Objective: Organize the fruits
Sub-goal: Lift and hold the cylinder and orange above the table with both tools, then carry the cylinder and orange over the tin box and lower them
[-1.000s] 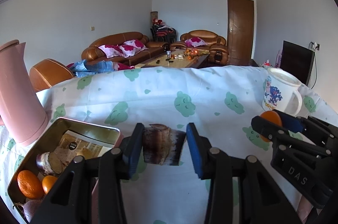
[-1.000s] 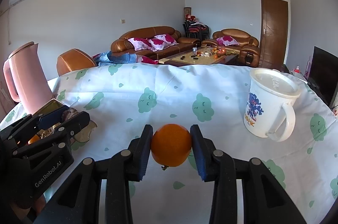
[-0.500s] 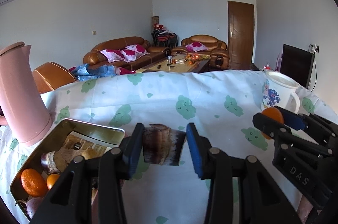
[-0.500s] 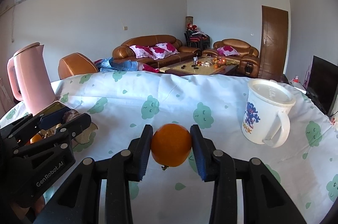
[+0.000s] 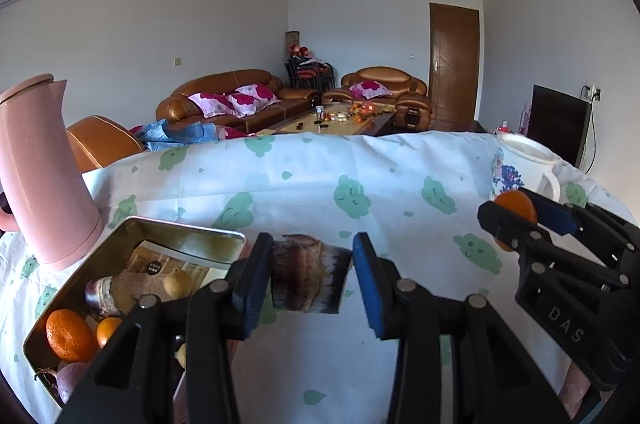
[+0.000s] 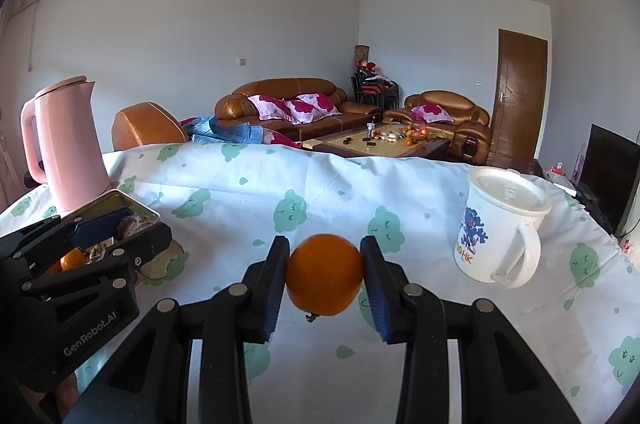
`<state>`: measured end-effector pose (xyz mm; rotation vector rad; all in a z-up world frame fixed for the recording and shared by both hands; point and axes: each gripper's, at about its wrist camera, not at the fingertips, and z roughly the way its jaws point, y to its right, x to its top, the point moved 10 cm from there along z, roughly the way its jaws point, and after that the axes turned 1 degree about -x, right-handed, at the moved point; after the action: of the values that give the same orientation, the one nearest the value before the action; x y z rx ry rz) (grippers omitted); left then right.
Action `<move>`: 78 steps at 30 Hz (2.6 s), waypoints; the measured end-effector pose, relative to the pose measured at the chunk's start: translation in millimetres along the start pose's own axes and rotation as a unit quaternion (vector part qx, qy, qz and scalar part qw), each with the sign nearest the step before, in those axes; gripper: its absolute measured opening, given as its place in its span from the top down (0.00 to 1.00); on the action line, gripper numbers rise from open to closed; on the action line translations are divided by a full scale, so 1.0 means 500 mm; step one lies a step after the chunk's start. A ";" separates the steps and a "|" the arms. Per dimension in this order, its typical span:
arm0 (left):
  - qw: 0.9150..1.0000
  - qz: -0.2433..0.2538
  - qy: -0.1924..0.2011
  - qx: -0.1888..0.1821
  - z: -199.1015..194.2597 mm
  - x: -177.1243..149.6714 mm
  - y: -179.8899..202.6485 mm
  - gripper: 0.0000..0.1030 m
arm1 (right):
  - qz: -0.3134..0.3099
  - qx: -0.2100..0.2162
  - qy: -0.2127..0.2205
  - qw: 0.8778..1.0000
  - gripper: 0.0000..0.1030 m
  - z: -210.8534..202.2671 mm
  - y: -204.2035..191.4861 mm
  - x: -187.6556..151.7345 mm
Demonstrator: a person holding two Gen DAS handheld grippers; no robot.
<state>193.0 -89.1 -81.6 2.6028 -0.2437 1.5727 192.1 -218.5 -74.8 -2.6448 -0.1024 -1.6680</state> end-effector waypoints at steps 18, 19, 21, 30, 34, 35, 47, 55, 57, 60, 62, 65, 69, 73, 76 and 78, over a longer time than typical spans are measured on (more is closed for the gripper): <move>1.000 -0.001 -0.008 -0.005 -0.022 -0.013 -0.017 0.59 | 0.007 0.028 -0.005 1.000 0.62 -0.014 -0.025 -0.010; 1.000 -0.002 -0.008 -0.005 -0.025 -0.013 -0.019 0.59 | 0.008 0.033 -0.008 0.999 0.62 -0.015 -0.029 -0.013; 1.000 -0.004 -0.009 -0.006 -0.031 -0.014 -0.025 0.59 | 0.008 0.038 -0.012 0.999 0.62 -0.017 -0.035 -0.015; 1.000 -0.009 -0.019 0.003 -0.057 -0.019 -0.061 0.59 | -0.004 0.066 -0.016 0.998 0.62 -0.030 -0.084 -0.014; 1.000 -0.010 -0.019 0.011 -0.065 -0.020 -0.078 0.59 | -0.007 0.077 -0.015 0.997 0.62 -0.033 -0.108 -0.007; 1.000 -0.008 -0.018 0.014 -0.068 -0.020 -0.082 0.59 | -0.011 0.079 -0.015 0.997 0.62 -0.033 -0.116 -0.006; 0.999 -0.014 -0.019 0.036 -0.091 -0.023 -0.152 0.59 | -0.026 0.111 -0.018 0.993 0.62 -0.039 -0.191 0.017; 0.998 -0.027 -0.022 0.055 -0.102 -0.025 -0.211 0.59 | -0.042 0.131 -0.017 0.990 0.62 -0.036 -0.244 0.034; 0.997 -0.030 -0.023 0.062 -0.104 -0.028 -0.227 0.59 | -0.044 0.134 -0.016 0.990 0.62 -0.036 -0.255 0.038; 0.997 -0.034 -0.027 0.070 -0.104 -0.031 -0.249 0.59 | -0.050 0.141 -0.015 0.989 0.62 -0.034 -0.277 0.046; 0.996 -0.039 -0.028 0.075 -0.105 -0.033 -0.265 0.59 | -0.053 0.145 -0.015 0.988 0.62 -0.031 -0.289 0.049; 0.995 -0.044 -0.029 0.080 -0.107 -0.036 -0.282 0.59 | -0.058 0.152 -0.017 0.987 0.62 -0.028 -0.309 0.051; 0.995 -0.044 -0.032 0.088 -0.110 -0.042 -0.304 0.59 | -0.061 0.160 -0.021 0.985 0.62 -0.020 -0.333 0.047; 0.993 -0.049 -0.033 0.098 -0.114 -0.046 -0.327 0.59 | -0.063 0.171 -0.024 0.983 0.62 -0.012 -0.358 0.047; 0.992 -0.054 -0.035 0.104 -0.116 -0.052 -0.346 0.59 | -0.067 0.177 -0.025 0.982 0.62 -0.008 -0.375 0.048; 0.992 -0.058 -0.037 0.108 -0.116 -0.056 -0.359 0.59 | -0.069 0.180 -0.026 0.981 0.62 -0.005 -0.385 0.048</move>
<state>162.4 99.0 -78.4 2.7807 0.0752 1.5440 188.0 -25.3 -56.6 -2.4533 -0.5456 -1.4477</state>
